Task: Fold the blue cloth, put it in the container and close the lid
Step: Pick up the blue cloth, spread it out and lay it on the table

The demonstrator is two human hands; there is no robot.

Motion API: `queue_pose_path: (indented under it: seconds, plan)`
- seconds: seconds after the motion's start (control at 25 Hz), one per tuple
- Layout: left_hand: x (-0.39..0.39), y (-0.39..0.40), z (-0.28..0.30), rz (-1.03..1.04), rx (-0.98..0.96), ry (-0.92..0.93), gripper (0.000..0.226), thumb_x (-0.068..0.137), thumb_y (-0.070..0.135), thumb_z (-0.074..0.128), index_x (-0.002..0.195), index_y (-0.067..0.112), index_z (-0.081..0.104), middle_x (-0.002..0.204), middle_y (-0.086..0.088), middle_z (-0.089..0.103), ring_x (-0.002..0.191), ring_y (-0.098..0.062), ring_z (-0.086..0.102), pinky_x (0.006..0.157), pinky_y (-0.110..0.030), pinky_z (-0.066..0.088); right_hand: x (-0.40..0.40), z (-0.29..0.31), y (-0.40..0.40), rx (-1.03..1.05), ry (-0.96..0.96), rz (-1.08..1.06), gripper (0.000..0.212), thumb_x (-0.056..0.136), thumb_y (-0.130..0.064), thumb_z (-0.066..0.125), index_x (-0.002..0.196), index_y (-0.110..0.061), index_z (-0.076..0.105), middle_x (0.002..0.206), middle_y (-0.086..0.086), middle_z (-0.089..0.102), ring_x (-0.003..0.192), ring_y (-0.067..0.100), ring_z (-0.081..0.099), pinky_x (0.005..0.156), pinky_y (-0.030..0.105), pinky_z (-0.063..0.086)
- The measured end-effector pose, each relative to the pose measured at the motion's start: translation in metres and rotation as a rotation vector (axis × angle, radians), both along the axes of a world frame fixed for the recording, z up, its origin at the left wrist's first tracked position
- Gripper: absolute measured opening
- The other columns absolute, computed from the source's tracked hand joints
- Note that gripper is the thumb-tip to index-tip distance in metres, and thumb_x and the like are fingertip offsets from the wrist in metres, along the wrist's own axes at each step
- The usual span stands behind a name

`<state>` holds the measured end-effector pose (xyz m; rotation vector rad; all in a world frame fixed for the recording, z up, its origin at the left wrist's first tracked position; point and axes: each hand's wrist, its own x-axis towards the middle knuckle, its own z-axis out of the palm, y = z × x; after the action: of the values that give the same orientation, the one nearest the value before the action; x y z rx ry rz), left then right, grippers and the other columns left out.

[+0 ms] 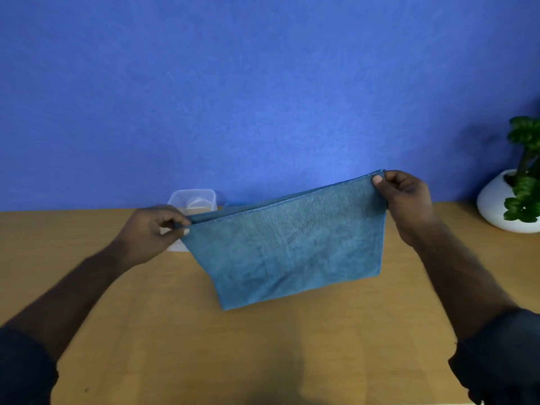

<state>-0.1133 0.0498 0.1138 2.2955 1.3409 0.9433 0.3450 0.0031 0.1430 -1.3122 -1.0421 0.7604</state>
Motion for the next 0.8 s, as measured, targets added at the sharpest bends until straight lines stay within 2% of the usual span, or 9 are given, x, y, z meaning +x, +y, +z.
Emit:
queue_pose_path:
  seconds: [0.12,0.2,0.28,0.44,0.48,0.56,0.64,0.72,0.8]
  plan:
    - [0.009,0.011,-0.004,0.153,-0.159,-0.377,0.033,0.087,0.002,0.069,0.096,0.034,0.066,0.087,0.000,0.064,0.075,-0.003,0.059,0.075,-0.015,0.049,0.001,-0.016,0.004,-0.034,0.029,-0.026,0.014,0.096,-0.013,0.059,0.093,0.000,0.064,0.083,0.006,0.065,0.079,0.018,0.060,0.075,0.038,0.052]
    - [0.012,0.016,-0.006,0.186,-0.193,-0.419,0.021,0.092,0.010,0.064,0.097,0.031,0.068,0.092,0.000,0.067,0.082,-0.009,0.060,0.080,-0.023,0.049,-0.002,-0.023,0.005,-0.023,0.050,-0.044,0.015,0.096,-0.010,0.057,0.099,0.004,0.061,0.083,0.007,0.060,0.079,0.019,0.055,0.076,0.041,0.048]
    - [0.016,0.014,-0.005,0.215,-0.199,-0.481,0.009,0.095,0.019,0.061,0.097,0.020,0.070,0.098,-0.003,0.070,0.089,-0.013,0.062,0.085,-0.031,0.050,-0.004,-0.025,0.003,0.030,0.073,-0.044,0.012,0.097,-0.011,0.055,0.097,-0.001,0.062,0.084,0.008,0.059,0.081,0.019,0.053,0.077,0.039,0.047]
    - [0.015,-0.010,-0.019,0.176,-0.217,-0.725,0.029,0.099,0.027,0.055,0.101,-0.001,0.064,0.099,-0.009,0.067,0.091,-0.017,0.060,0.085,-0.032,0.051,-0.005,-0.044,-0.013,0.072,0.112,0.030,0.020,0.098,-0.010,0.052,0.082,-0.017,0.063,0.082,0.009,0.055,0.079,0.023,0.048,0.074,0.038,0.043]
    - [0.015,-0.021,-0.028,0.189,-0.237,-0.745,0.029,0.100,0.026,0.053,0.100,-0.002,0.063,0.097,-0.011,0.065,0.089,-0.018,0.059,0.083,-0.032,0.050,-0.007,-0.055,-0.021,0.045,0.115,0.045,0.031,0.098,-0.009,0.052,0.073,-0.023,0.062,0.076,0.003,0.054,0.075,0.020,0.046,0.070,0.036,0.042]
    - [0.015,-0.046,-0.060,0.235,-0.302,-0.722,0.025,0.101,0.023,0.049,0.097,0.003,0.063,0.088,-0.006,0.065,0.082,-0.013,0.057,0.074,-0.026,0.050,-0.008,-0.084,-0.040,-0.054,0.122,0.050,0.037,0.098,-0.007,0.051,0.067,-0.023,0.064,0.068,-0.008,0.055,0.071,0.014,0.046,0.065,0.033,0.040]
    - [0.014,-0.074,-0.096,0.302,-0.419,-0.688,0.021,0.101,0.018,0.049,0.094,0.005,0.064,0.081,0.001,0.067,0.075,-0.011,0.057,0.064,-0.022,0.050,-0.009,-0.118,-0.060,-0.178,0.142,0.035,0.029,0.097,-0.005,0.052,0.075,-0.015,0.067,0.072,0.000,0.059,0.075,0.020,0.050,0.067,0.035,0.041]
    - [0.010,-0.098,-0.134,0.373,-0.561,-0.659,0.021,0.100,0.015,0.050,0.097,0.000,0.064,0.085,-0.008,0.067,0.080,-0.021,0.058,0.067,-0.033,0.049,-0.011,-0.149,-0.079,-0.318,0.133,0.046,0.018,0.096,-0.004,0.053,0.084,-0.004,0.066,0.077,0.010,0.062,0.076,0.024,0.053,0.066,0.035,0.043]
    - [0.005,-0.117,-0.165,0.446,-0.670,-0.627,0.020,0.099,0.016,0.053,0.097,0.001,0.066,0.090,-0.014,0.067,0.084,-0.027,0.059,0.071,-0.041,0.049,-0.014,-0.173,-0.096,-0.445,0.099,0.071,0.017,0.096,-0.005,0.055,0.086,-0.001,0.067,0.078,0.012,0.065,0.073,0.023,0.057,0.063,0.034,0.046]
